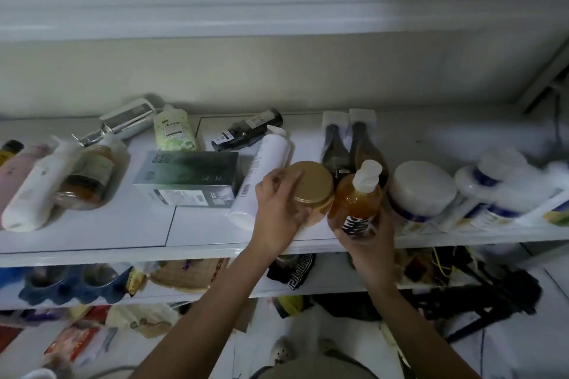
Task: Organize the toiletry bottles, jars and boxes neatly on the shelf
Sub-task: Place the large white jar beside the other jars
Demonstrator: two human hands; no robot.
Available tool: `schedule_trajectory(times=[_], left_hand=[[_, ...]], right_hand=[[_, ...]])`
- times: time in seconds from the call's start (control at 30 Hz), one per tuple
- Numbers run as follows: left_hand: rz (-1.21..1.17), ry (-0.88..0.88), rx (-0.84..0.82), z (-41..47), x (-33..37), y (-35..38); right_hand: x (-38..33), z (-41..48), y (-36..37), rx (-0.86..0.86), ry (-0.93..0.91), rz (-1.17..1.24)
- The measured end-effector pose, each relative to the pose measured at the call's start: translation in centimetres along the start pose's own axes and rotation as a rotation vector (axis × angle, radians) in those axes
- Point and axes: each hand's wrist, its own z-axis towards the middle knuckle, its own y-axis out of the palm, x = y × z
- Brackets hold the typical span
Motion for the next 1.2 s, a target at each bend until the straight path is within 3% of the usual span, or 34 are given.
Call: schedule_trajectory(times=[0.27,0.8,1.07,1.2], left_hand=[[-0.106,-0.021,-0.165,1.3,-1.4,-0.2],[-0.080,-0.027,-0.105,0.0,-1.4,0.1],[-0.047,0.017,-0.099,-0.9,-1.7,-0.7],[-0.048,0.009,-0.084,-0.5,-1.7,-0.7]], right_hand=[[0.1,0.7,0.6,0.029,0.077,-0.033],[1.5,2.2,-1.4,0.032,0.056,-0.188],[1.7,2.0,-2.0,0.021,-0.014,-0.391],[2.0,1.5,-2.8,0.043,-0.034,-0.646]])
